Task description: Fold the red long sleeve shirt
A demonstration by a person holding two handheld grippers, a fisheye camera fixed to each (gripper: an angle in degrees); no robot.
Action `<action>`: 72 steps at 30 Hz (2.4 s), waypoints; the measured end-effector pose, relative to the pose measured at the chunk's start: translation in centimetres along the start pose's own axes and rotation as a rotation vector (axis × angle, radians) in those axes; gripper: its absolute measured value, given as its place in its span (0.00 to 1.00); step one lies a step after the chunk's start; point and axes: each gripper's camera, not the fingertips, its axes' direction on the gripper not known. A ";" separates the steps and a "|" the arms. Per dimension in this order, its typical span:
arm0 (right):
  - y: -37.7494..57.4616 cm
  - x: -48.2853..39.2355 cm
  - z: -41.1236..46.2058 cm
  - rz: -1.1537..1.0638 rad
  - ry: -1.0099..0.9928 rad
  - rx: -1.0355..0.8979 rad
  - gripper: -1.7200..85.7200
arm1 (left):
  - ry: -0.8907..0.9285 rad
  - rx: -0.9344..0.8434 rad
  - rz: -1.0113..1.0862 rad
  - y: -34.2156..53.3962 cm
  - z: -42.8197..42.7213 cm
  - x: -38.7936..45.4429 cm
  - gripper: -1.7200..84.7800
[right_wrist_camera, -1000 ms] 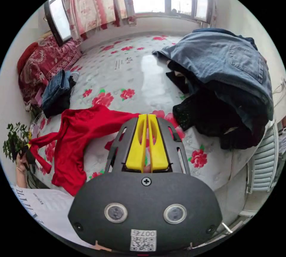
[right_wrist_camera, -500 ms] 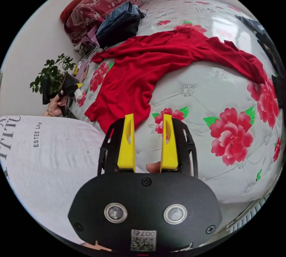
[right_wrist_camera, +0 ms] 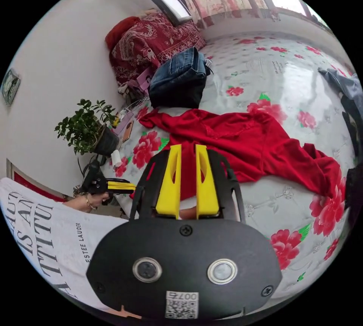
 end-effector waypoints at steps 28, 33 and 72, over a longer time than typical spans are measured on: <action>10.7 -3.2 -10.0 -0.100 -0.192 0.011 0.02 | 0.343 0.154 0.121 5.3 -9.5 -8.2 0.01; 11.4 -5.6 -19.9 -0.132 -0.209 0.114 0.03 | 0.831 0.514 0.032 6.0 -15.8 -16.5 0.01; -0.7 -19.6 -31.8 -0.500 0.478 0.522 0.02 | 0.822 0.821 0.272 -3.5 -41.8 -23.4 0.01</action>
